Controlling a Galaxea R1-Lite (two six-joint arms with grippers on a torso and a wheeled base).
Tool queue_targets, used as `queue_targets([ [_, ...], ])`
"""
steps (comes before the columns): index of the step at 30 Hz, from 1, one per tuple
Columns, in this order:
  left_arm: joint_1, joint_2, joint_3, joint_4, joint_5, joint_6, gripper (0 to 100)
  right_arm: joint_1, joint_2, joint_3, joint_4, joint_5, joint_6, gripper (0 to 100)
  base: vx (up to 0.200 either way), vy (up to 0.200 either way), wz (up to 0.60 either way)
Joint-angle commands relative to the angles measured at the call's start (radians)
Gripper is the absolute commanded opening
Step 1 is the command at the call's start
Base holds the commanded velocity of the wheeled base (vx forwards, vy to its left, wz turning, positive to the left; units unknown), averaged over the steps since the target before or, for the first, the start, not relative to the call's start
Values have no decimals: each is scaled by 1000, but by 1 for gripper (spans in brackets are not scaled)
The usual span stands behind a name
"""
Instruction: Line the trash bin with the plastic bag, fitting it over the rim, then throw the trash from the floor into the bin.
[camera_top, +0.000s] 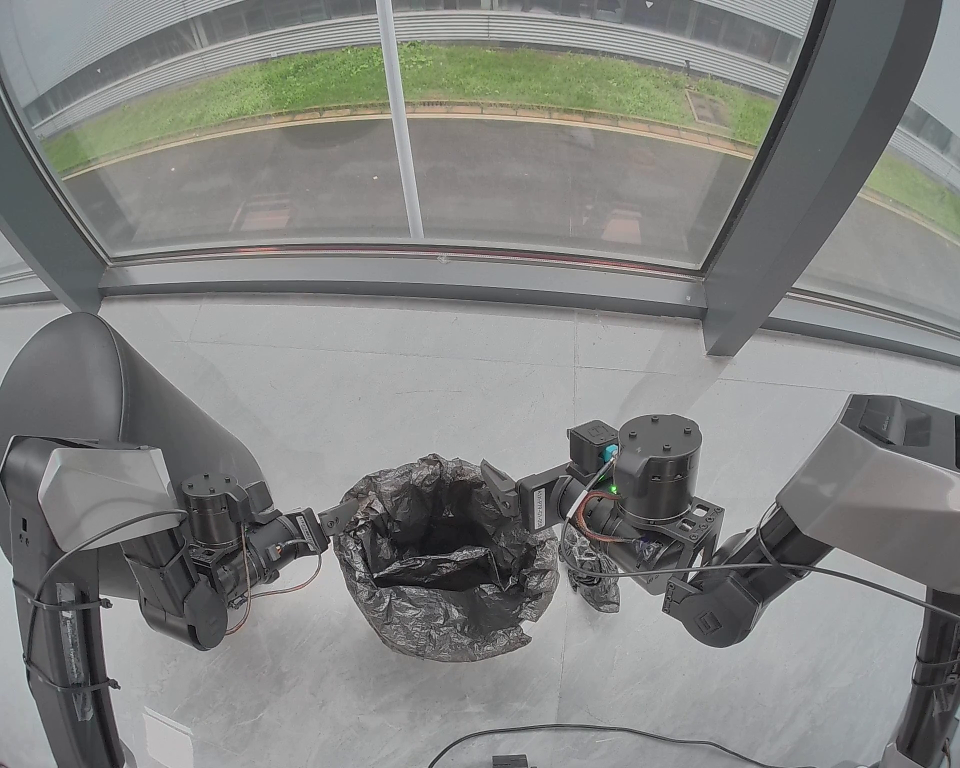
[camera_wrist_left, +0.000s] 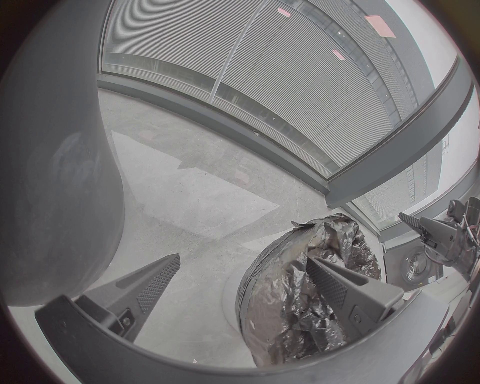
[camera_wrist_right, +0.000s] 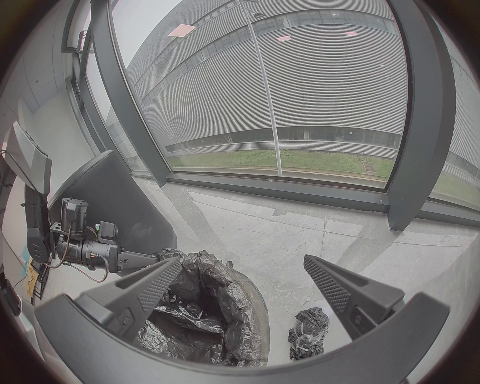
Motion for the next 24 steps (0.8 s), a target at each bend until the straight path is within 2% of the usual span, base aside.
queue_targets([
  [1, 0, 44, -19, 1, 5, 2, 100, -1, 11, -1, -2, 0, 0, 100, 0, 0, 0],
  [5, 0, 78, -43, 1, 30, 3, 100, -3, 16, -1, -2, 1, 2, 100, 0, 0, 0],
  [15, -3, 146, -43, -12, 31, 6, 100, -7, 22, 1, -2, 1, 3, 100, 0, 0, 0],
  [24, 0, 116, -26, -18, 33, 3, 100, -9, 25, -1, -2, 1, 5, 100, 0, 0, 0],
])
